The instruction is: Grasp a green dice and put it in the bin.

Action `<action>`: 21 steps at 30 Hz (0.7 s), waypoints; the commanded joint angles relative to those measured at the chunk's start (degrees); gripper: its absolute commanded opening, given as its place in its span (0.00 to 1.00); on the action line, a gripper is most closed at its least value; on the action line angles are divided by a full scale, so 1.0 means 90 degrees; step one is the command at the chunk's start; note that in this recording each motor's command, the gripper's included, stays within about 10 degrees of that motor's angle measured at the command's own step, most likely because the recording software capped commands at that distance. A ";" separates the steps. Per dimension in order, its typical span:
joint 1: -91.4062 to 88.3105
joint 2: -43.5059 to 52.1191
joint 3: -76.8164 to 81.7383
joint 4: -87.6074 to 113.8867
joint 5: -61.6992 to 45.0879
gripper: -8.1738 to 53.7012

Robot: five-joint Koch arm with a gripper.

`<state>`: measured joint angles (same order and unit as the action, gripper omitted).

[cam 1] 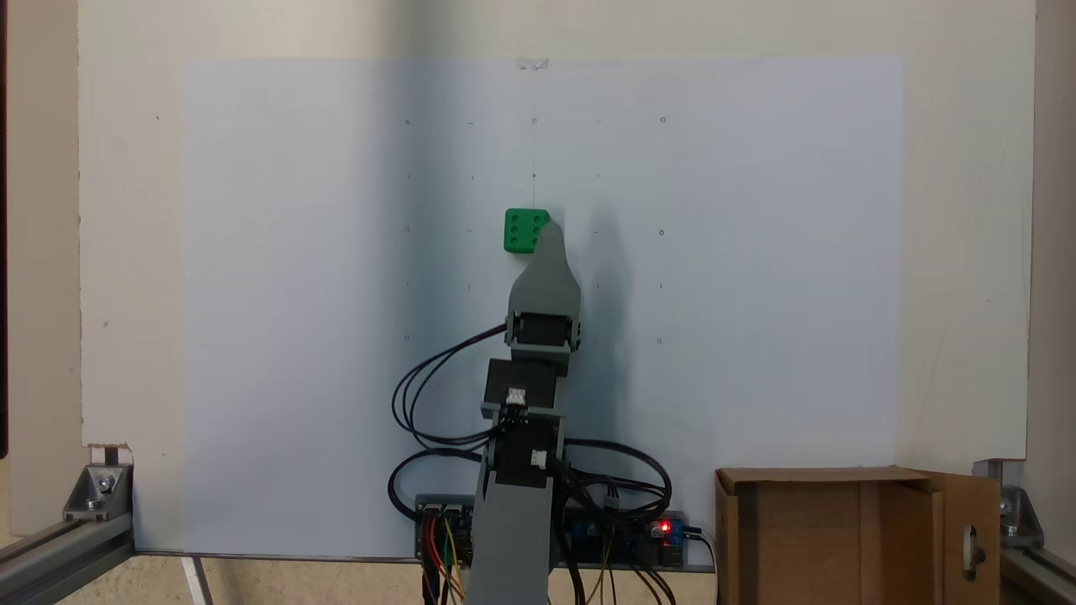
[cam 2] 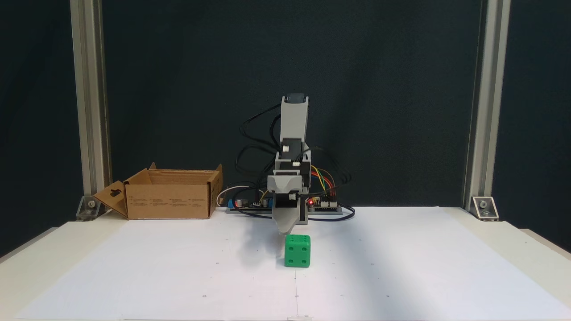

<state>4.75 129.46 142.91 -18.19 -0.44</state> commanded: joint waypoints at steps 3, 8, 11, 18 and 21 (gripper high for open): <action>0.0068 0.0615 -0.1338 0.1892 -0.0361 0.85; 0.0107 0.0605 -0.2227 0.3601 -0.0361 0.85; 0.0107 0.0605 -0.2959 0.4617 -0.0342 0.85; 0.0039 0.0469 -0.4219 0.7156 -0.0078 0.84; -0.0068 0.0117 -0.4814 0.8103 0.0000 0.84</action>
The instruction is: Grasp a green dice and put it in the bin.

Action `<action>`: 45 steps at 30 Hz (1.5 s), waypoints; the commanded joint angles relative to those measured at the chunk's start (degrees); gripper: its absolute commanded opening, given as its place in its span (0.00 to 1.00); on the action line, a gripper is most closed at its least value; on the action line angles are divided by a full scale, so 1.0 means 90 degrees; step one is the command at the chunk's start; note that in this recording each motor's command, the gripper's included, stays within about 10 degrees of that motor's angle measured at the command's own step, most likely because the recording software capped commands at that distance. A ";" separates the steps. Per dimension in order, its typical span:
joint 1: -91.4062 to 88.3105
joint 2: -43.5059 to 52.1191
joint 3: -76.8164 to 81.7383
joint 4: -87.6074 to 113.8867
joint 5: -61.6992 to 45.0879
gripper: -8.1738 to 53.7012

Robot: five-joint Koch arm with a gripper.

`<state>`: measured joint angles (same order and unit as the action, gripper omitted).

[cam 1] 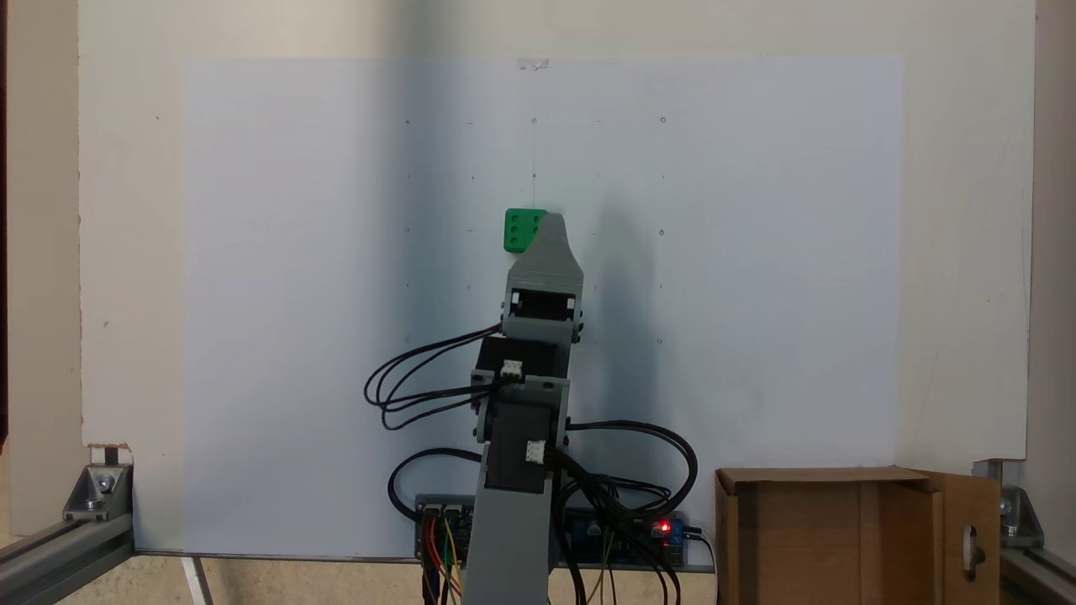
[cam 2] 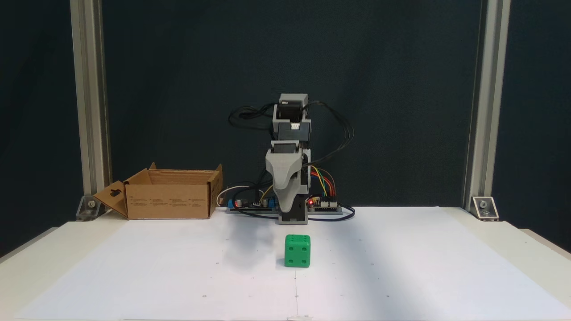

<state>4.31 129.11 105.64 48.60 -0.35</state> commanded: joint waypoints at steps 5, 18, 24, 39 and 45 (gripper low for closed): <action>-0.0283 -0.0391 -0.1641 0.2234 0.0293 0.84; -0.0645 -0.2041 -0.3770 0.4736 0.0947 0.83; -0.0674 -0.2686 -0.4775 0.5186 0.1035 0.83; -0.0742 -0.3320 -0.5176 0.5332 0.1133 0.83; -0.0752 -0.3496 -0.5166 0.5254 0.1133 0.83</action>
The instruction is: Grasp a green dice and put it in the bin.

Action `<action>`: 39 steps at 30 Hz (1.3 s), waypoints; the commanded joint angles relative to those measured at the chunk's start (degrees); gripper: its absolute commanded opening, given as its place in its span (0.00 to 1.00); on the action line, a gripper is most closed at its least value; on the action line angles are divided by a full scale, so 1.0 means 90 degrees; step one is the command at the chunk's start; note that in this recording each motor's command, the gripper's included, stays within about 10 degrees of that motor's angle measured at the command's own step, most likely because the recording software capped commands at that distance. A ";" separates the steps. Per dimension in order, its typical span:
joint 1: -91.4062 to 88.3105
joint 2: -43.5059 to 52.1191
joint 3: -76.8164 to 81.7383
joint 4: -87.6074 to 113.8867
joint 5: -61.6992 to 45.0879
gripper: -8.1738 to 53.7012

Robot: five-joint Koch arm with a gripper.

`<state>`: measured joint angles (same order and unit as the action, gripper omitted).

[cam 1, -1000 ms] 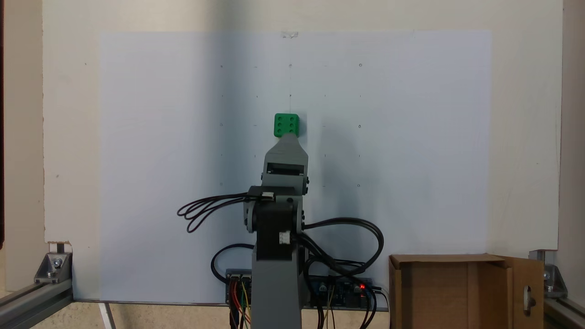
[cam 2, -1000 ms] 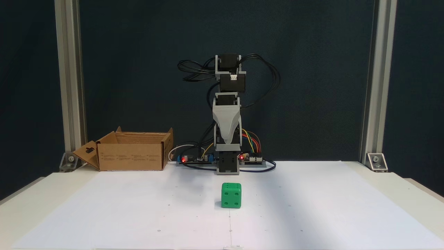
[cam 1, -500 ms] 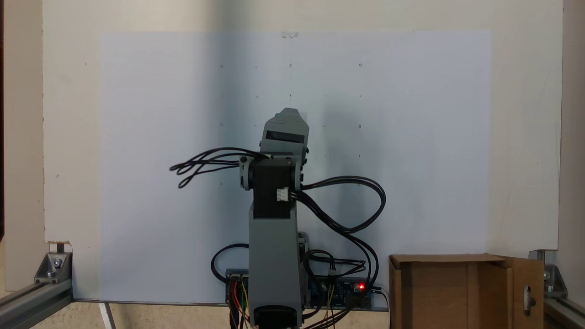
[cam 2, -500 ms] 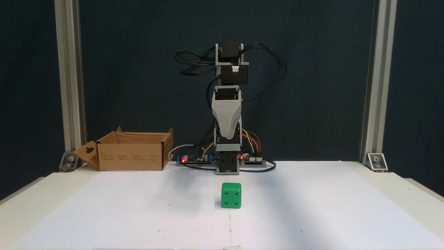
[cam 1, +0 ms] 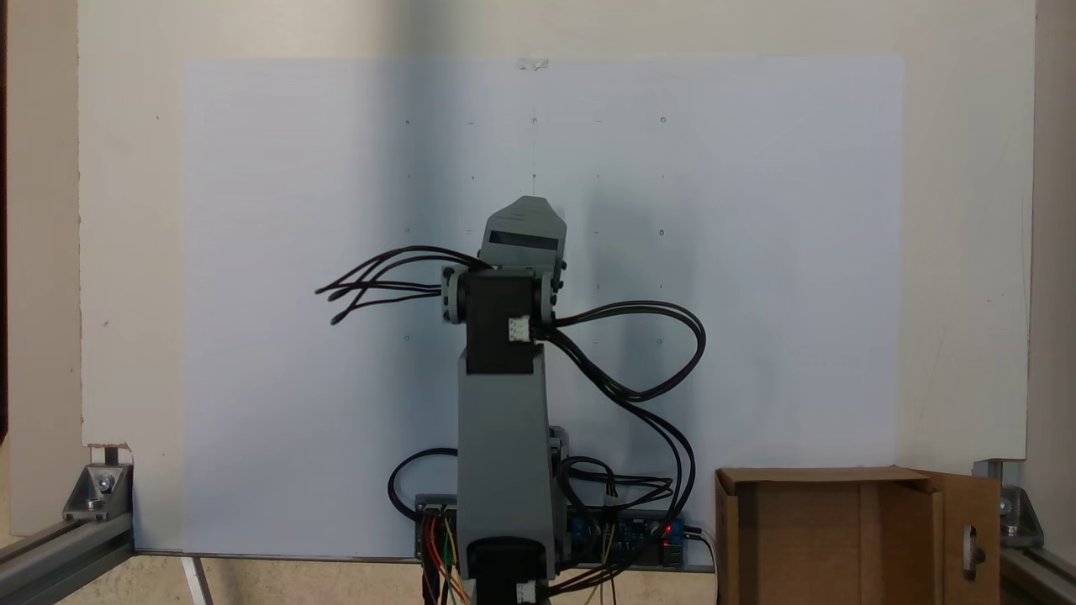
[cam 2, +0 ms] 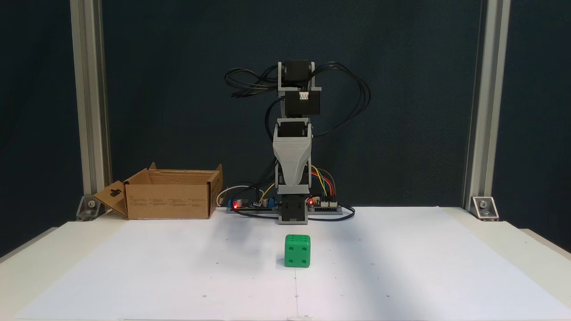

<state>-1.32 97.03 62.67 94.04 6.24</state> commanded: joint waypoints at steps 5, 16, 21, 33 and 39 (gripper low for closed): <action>-0.0127 -0.0215 -0.0391 0.0107 0.0400 0.83; -0.0107 -0.0342 -0.0391 -0.0127 0.0400 0.83; -0.0088 -0.0352 -0.0537 -0.0088 0.0400 0.83; -0.0098 -0.0684 -0.0586 -0.0117 0.0400 0.83; -0.0107 -0.0879 -0.0488 -0.0322 0.0400 0.83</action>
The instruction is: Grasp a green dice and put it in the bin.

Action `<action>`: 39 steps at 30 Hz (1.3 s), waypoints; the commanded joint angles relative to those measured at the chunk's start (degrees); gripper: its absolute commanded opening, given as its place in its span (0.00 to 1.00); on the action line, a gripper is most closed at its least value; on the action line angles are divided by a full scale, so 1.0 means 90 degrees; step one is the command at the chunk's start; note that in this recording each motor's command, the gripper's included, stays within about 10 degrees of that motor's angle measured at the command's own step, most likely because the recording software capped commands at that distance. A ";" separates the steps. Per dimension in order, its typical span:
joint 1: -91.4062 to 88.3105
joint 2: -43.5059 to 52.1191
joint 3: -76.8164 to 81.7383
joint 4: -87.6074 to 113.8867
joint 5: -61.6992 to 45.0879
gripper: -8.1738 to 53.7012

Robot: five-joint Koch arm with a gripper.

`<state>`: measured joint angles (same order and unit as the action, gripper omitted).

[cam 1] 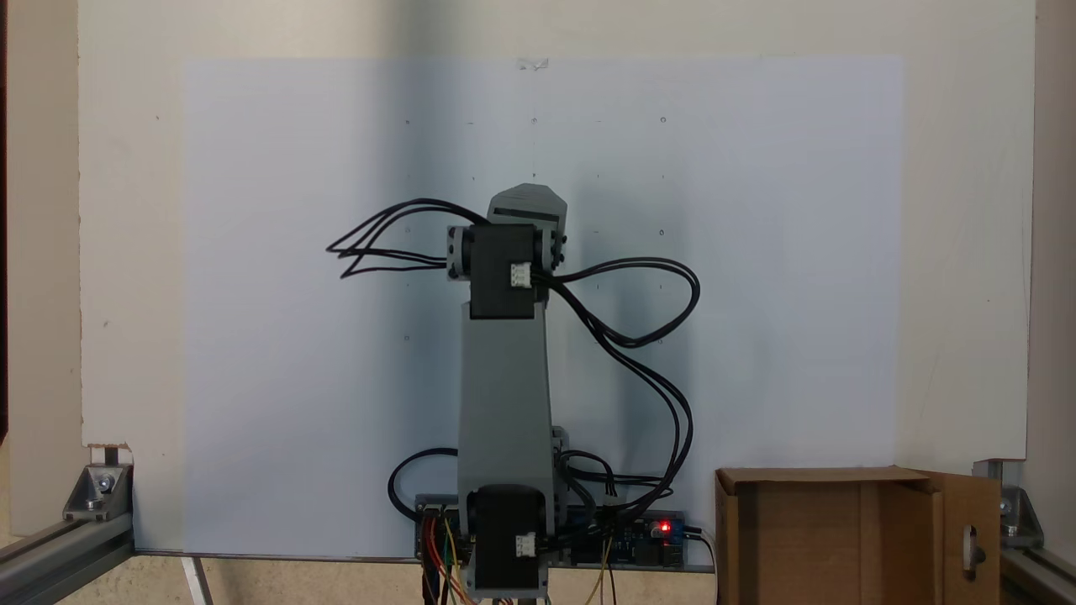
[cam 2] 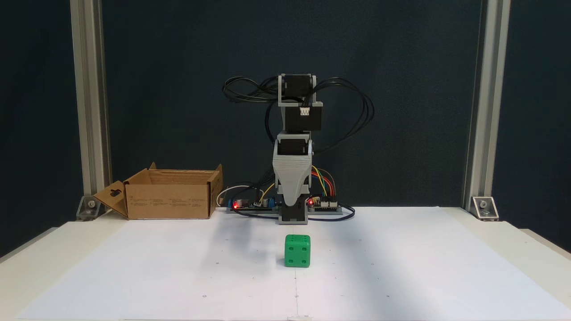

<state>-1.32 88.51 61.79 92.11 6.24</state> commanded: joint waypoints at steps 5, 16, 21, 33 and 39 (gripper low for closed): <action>-0.0117 0.0029 -0.0088 -0.0488 0.0400 0.83; -0.0156 -0.0078 0.0391 -0.0937 0.0410 0.83; -0.0186 -0.0078 0.0771 -0.1191 0.0400 0.83; -0.0234 -0.0088 0.1152 -0.1660 0.0410 0.83; -0.0244 -0.0273 0.1172 -0.1807 0.0400 0.83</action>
<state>-2.29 85.61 73.30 76.20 6.24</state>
